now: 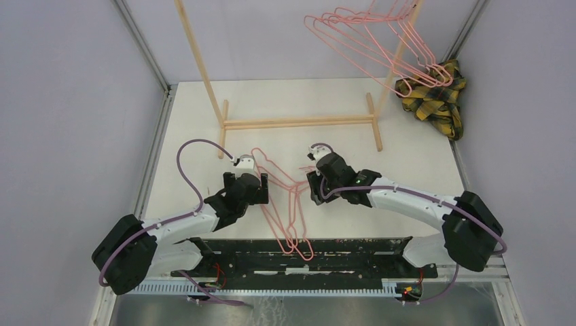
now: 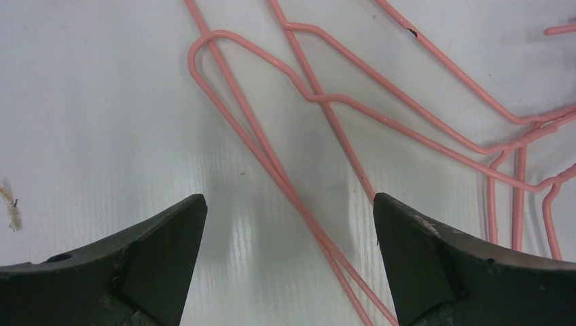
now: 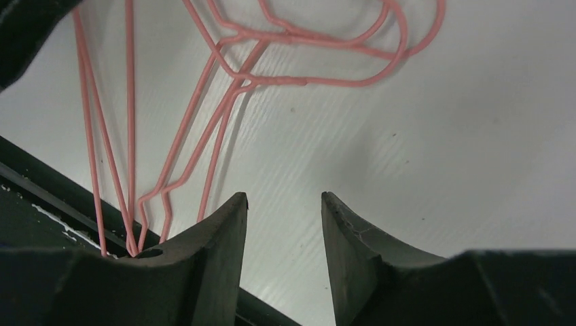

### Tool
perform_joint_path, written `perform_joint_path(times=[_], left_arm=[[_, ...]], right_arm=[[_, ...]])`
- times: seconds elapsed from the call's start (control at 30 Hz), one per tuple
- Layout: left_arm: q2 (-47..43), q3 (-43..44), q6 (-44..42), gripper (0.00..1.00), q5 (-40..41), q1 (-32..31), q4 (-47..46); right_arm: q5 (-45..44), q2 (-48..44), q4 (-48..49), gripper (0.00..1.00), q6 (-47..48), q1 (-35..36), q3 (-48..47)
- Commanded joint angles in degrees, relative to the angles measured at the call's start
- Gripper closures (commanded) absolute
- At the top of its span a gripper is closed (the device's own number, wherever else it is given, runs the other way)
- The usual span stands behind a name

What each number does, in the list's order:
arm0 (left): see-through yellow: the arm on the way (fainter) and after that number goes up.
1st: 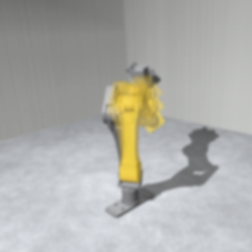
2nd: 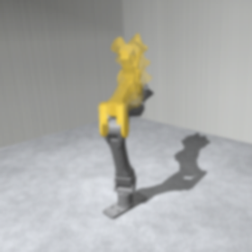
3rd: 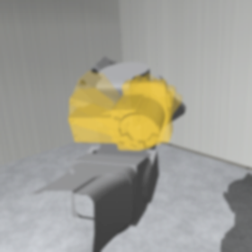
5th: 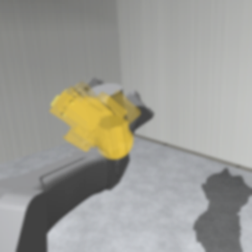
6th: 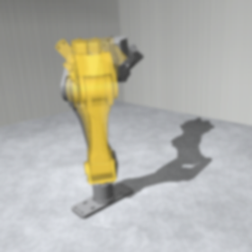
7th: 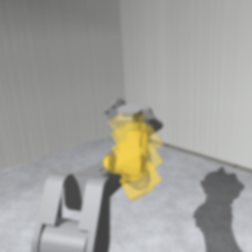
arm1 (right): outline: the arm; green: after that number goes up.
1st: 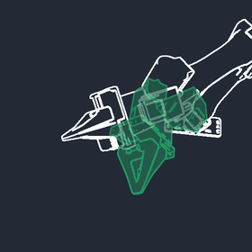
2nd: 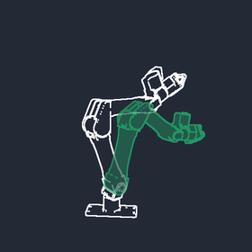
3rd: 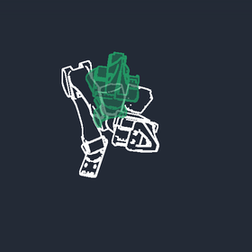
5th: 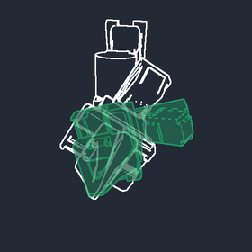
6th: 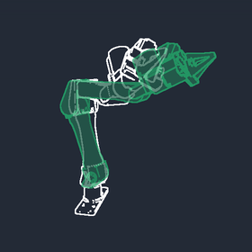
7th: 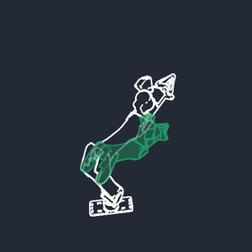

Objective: Organize the hangers

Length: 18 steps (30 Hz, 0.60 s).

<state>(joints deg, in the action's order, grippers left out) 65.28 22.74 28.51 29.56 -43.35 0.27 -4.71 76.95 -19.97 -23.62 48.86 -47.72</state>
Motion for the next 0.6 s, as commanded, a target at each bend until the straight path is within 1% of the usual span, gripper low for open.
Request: perform_joint_path(times=[0.0, 0.33, 0.57], left_arm=[[-0.2, 1.0, 0.7, 0.01, 1.0, 0.0, -2.9], [0.7, 1.2, 1.6, 0.01, 0.7, 0.0, -3.8], [-0.5, 0.9, 1.5, 0.01, 0.6, 0.0, -3.5]], right_arm=[[4.7, 2.9, 4.3, 0.49, -5.0, 2.5, 0.6], [8.4, 10.6, 9.3, 0.49, -7.7, 5.5, 1.6], [8.7, 15.6, 12.4, 0.53, -8.6, 5.9, 0.9]])
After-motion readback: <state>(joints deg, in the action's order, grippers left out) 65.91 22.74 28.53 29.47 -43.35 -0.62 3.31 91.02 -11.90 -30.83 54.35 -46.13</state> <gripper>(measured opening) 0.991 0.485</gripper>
